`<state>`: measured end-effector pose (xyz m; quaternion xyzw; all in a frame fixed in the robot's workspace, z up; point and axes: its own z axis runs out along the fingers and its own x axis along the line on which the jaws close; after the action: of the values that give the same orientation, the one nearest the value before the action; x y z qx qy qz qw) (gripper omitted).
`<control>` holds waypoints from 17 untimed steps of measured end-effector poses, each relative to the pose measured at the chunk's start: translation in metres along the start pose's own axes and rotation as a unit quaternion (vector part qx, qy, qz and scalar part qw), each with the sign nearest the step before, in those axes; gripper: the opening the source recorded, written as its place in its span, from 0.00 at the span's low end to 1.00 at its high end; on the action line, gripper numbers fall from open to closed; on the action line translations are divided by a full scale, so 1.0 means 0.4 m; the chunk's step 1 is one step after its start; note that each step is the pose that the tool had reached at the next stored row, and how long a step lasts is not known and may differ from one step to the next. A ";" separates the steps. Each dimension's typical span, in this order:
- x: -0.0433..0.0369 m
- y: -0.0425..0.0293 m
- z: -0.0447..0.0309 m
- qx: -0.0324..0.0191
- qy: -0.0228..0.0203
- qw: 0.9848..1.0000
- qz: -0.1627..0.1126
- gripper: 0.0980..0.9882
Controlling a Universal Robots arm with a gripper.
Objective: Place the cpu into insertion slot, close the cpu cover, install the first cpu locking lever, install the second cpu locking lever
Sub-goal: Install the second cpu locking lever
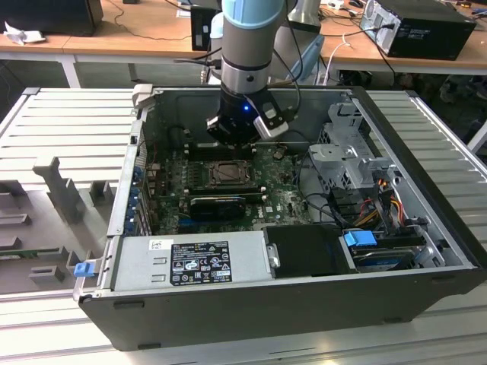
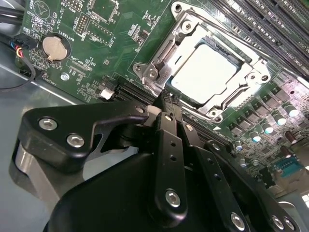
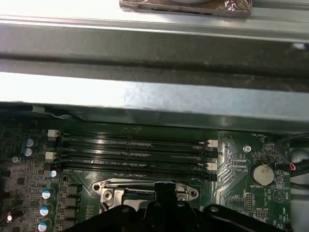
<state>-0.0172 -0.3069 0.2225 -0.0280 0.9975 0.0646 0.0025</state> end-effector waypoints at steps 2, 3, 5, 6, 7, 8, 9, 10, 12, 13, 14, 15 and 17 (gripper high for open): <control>0.000 -0.002 0.000 0.000 0.000 1.000 0.000 0.01; 0.000 -0.004 -0.001 0.000 0.000 1.000 0.000 0.01; 0.000 -0.007 -0.001 0.000 0.000 1.000 0.000 0.01; 0.000 -0.008 -0.001 0.000 0.000 1.000 0.000 0.01; 0.001 -0.009 -0.001 0.000 0.000 1.000 0.000 0.01; 0.001 -0.009 -0.001 0.000 0.000 1.000 0.000 0.01; 0.001 -0.009 -0.002 0.000 0.000 1.000 0.000 0.01; 0.001 -0.009 -0.005 0.000 0.000 1.000 0.000 0.01; 0.001 -0.009 -0.011 0.000 0.000 1.000 0.000 0.01; 0.000 -0.008 -0.013 0.000 0.000 1.000 0.000 0.01; 0.000 -0.008 -0.016 0.000 0.000 1.000 0.000 0.01; 0.000 -0.008 -0.021 0.000 0.000 1.000 0.000 0.01; 0.000 -0.007 -0.028 0.000 0.000 1.000 0.000 0.01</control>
<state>-0.0172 -0.3113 0.2331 -0.0280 0.9975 0.0646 0.0024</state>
